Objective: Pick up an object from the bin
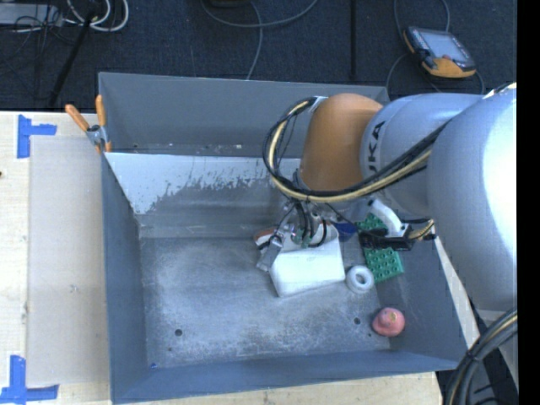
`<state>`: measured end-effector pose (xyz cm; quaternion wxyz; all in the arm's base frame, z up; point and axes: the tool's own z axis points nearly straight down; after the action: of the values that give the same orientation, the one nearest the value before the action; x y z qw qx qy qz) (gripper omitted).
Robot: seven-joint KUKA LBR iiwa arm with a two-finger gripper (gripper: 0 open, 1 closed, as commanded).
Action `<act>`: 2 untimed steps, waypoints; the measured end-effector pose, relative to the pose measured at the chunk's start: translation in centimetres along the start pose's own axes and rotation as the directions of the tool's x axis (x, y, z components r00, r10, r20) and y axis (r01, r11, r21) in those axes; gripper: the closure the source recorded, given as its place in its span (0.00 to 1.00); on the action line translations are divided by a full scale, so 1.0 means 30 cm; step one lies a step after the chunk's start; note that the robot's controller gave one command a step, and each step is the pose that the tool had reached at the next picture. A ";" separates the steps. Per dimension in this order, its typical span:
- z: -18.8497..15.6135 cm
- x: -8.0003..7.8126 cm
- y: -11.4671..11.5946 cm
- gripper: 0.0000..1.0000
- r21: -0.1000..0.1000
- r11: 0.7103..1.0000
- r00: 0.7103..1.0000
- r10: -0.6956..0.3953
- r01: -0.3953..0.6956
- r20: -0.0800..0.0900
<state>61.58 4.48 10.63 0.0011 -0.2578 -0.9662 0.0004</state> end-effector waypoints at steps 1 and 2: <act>0.124 -0.014 0.006 0.00 -0.001 0.969 0.969 0.248 -0.248 0.000; 0.124 -0.015 0.007 0.00 0.000 0.970 0.970 0.244 -0.244 0.001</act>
Offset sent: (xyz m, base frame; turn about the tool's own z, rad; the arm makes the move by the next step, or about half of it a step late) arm 0.0046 -0.0003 -0.0363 0.2501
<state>62.06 4.44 6.90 0.0004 -0.3747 -0.9271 0.0007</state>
